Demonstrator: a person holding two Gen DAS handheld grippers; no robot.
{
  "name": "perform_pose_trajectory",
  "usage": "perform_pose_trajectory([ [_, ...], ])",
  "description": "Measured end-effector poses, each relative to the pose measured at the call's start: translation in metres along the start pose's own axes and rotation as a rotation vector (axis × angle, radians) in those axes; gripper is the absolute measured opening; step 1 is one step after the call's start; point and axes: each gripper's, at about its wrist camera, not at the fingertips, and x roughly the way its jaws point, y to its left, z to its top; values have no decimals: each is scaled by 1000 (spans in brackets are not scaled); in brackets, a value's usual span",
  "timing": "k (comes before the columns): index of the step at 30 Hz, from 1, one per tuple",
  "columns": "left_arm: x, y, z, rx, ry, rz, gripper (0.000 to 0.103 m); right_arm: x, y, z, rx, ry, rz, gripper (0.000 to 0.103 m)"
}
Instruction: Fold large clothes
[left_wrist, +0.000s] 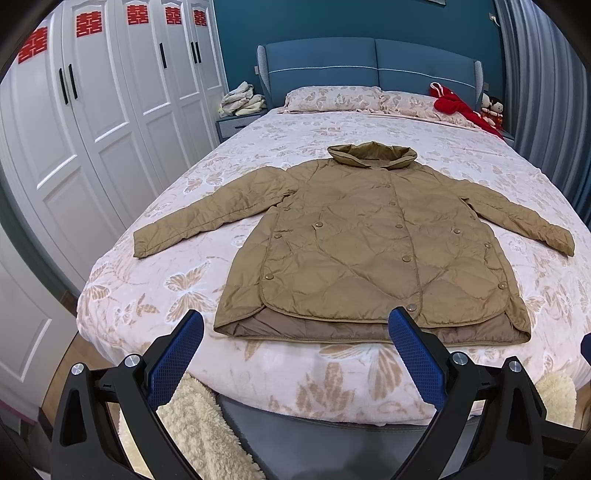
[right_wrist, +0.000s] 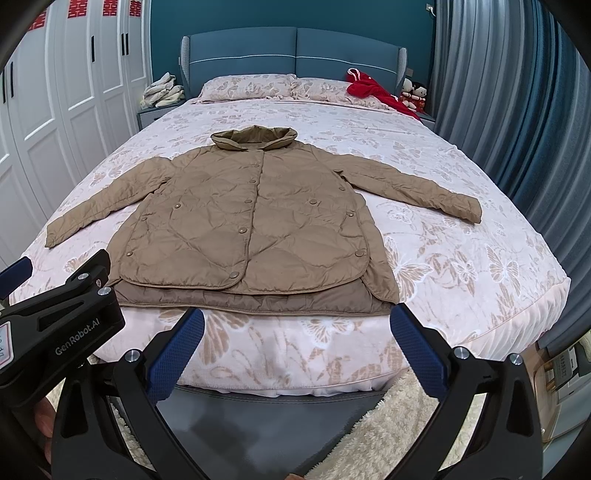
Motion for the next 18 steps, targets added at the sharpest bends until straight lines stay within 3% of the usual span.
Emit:
perform_pose_trajectory([
  [18, 0, 0, 0, 0, 0, -2, 98, 1, 0, 0, -3, 1, 1, 98],
])
